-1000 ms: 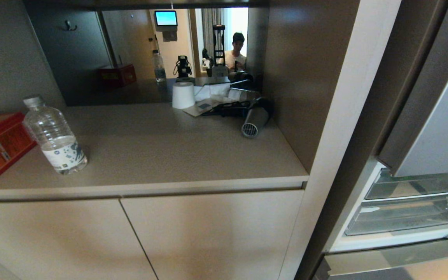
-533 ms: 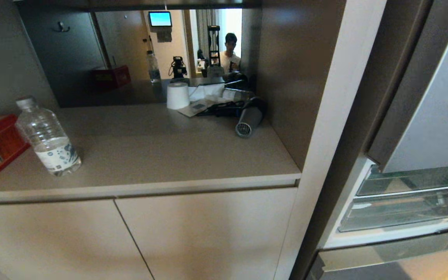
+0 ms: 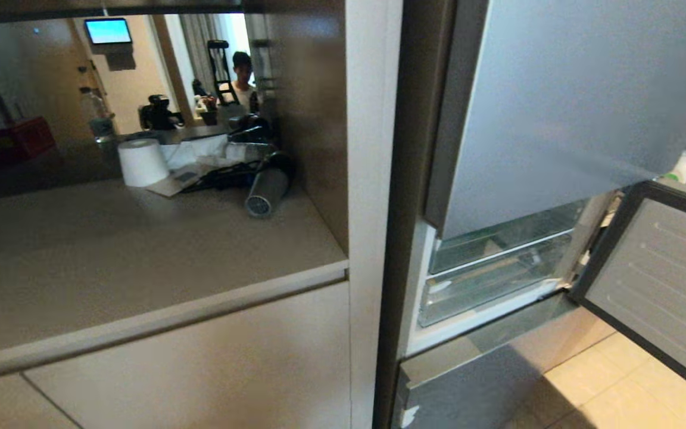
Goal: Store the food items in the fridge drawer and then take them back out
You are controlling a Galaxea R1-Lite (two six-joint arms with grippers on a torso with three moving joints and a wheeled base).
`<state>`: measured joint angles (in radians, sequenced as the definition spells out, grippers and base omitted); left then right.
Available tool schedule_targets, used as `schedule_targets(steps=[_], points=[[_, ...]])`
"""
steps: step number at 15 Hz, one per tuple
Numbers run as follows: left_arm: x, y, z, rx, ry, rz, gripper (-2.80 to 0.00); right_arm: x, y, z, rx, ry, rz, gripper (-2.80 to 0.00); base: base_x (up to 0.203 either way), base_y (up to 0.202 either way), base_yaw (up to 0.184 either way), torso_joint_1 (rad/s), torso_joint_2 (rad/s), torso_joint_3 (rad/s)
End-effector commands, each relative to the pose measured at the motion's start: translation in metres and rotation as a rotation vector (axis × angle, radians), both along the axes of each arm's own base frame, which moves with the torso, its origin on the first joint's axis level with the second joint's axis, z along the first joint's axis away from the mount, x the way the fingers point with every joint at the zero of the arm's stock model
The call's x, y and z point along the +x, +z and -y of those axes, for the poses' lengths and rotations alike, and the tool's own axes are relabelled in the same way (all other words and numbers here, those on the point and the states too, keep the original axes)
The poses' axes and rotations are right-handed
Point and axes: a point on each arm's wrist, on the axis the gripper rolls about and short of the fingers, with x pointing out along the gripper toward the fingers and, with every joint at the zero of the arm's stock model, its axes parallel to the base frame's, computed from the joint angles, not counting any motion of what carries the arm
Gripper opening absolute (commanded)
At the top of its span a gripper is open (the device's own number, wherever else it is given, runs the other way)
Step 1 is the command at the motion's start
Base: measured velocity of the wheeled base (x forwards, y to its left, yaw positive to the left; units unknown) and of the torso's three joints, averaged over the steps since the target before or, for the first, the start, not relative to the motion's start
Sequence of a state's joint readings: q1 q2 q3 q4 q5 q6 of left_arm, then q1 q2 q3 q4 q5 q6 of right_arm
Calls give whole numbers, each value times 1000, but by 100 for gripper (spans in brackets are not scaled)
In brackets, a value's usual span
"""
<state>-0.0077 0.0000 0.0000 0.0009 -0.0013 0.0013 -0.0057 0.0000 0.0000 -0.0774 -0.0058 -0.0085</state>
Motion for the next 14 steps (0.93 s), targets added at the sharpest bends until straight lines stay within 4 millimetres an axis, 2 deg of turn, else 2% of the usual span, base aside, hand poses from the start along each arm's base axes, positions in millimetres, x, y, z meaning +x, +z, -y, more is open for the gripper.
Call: schedule_targets(steps=[1, 6, 14], points=[[0, 0, 0, -1, 0, -1, -280, 2, -8, 0, -3, 0, -28, -280, 1, 10, -177, 2, 4, 0], [0, 0, 0, -2, 1, -2, -280, 2, -8, 0, 9, -4, -28, -280, -1, 5, -140, 4, 3, 4], [0, 0, 0, -3, 0, -4, -280, 2, -8, 0, 20, -4, -27, -280, 0, -7, 1, 0, 0, 0]])
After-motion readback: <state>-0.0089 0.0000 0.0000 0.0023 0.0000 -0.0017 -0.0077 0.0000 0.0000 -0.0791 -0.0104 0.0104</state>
